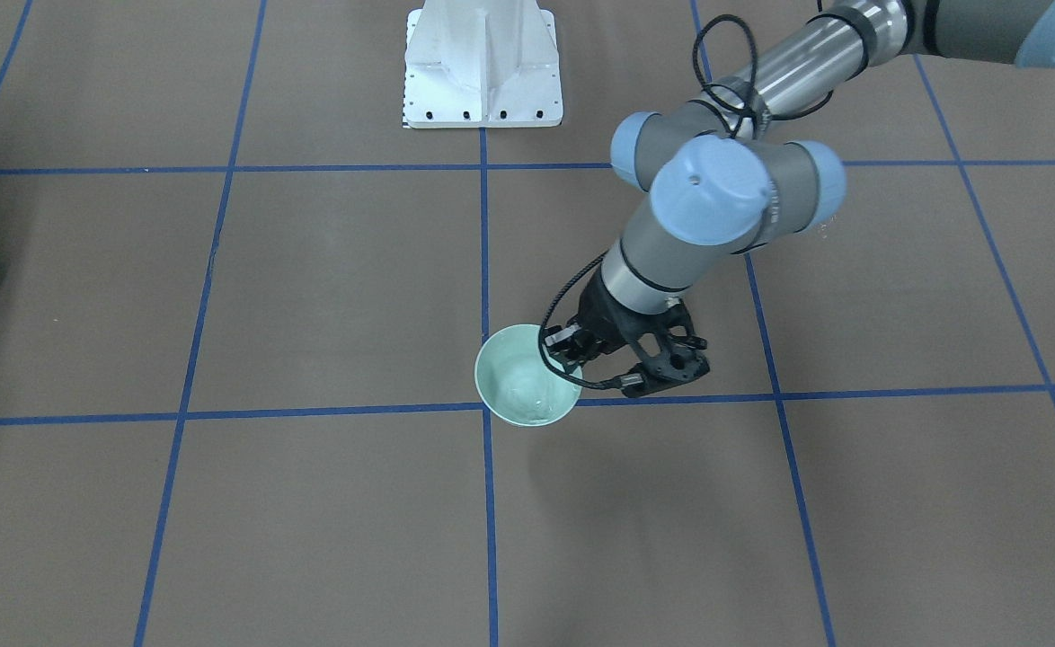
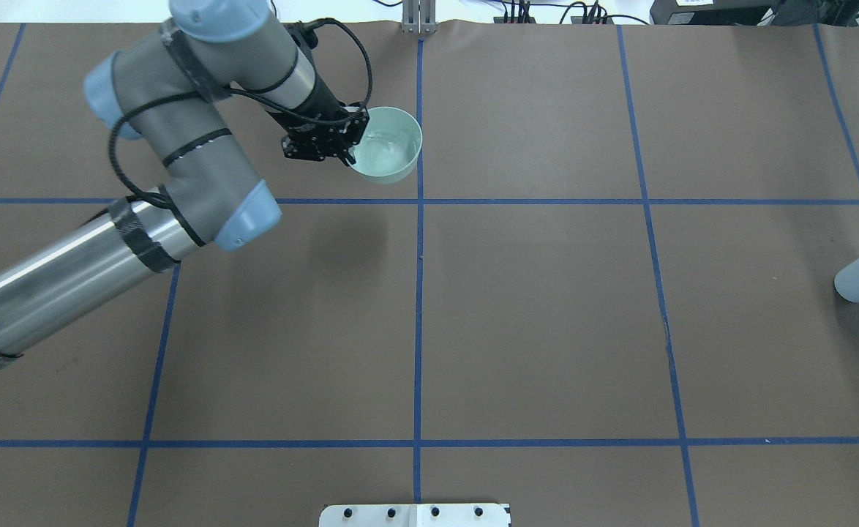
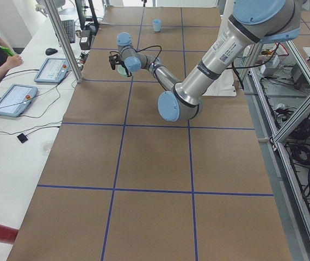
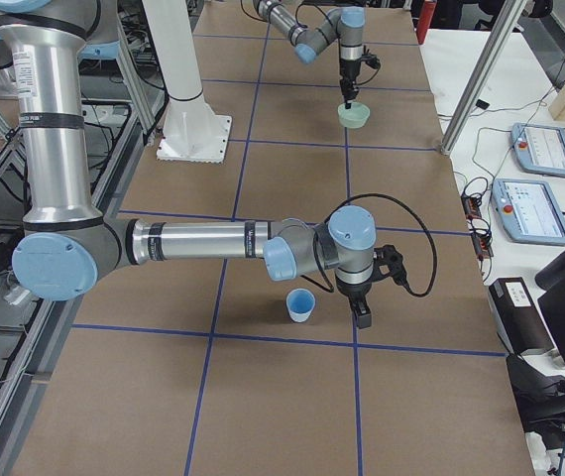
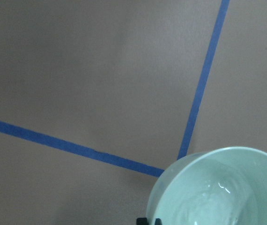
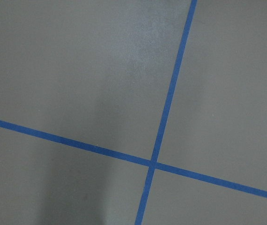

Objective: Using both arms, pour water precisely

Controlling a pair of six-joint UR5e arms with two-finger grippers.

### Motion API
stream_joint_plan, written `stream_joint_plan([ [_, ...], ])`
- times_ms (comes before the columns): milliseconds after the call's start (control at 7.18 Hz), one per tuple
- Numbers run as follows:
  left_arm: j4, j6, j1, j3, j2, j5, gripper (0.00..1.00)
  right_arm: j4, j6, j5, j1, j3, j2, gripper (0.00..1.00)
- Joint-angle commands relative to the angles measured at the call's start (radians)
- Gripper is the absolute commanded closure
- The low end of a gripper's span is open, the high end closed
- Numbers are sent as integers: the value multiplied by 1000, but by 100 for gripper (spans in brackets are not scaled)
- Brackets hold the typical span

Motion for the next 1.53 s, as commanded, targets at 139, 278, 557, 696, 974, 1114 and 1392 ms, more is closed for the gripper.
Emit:
stream_joint_plan([
  [139, 10, 374, -135, -296, 448, -85, 100, 0, 2, 26, 13, -1, -6, 1],
  [278, -2, 460, -140, -322, 550, -86, 100, -1, 3, 64, 13, -1, -11, 1],
  [557, -81, 527, -148, -341, 676, -89, 100, -1, 3, 71, 16, -1, -14, 1],
  [696, -91, 585, -181, -329, 701, -91, 100, -1, 3, 72, 16, -1, -14, 1],
  [974, -91, 837, -294, -225, 737, -94, 100, -1, 3, 75, 16, 0, -15, 1],
  [1114, -94, 917, -312, -170, 738, -92, 100, -1, 5, 75, 16, 0, -15, 1],
  [1392, -94, 1059, -377, -64, 738, -118, 100, -1, 5, 75, 16, 2, -14, 1],
])
